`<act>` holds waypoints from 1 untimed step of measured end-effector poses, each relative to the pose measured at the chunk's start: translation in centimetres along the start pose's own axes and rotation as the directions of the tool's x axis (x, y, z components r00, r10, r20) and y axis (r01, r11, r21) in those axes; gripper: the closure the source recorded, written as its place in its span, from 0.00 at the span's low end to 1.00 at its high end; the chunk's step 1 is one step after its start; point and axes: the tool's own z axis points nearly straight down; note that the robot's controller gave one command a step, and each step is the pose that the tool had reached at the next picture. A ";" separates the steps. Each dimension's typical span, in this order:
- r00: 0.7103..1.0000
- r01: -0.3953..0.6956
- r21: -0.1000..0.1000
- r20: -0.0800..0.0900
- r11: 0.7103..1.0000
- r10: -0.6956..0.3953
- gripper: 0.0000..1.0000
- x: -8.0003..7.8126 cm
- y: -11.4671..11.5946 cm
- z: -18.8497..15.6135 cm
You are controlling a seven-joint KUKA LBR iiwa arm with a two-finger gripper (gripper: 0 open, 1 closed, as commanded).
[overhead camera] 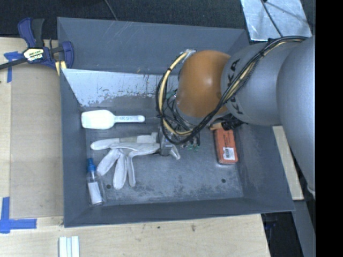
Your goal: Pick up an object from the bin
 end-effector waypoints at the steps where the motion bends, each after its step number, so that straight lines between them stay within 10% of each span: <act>1: 1.000 0.000 -0.001 0.006 1.000 0.000 1.00 -0.2 0.0 -1.5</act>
Offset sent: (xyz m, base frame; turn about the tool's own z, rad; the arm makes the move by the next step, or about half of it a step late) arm -0.0001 0.0001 0.0422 0.0000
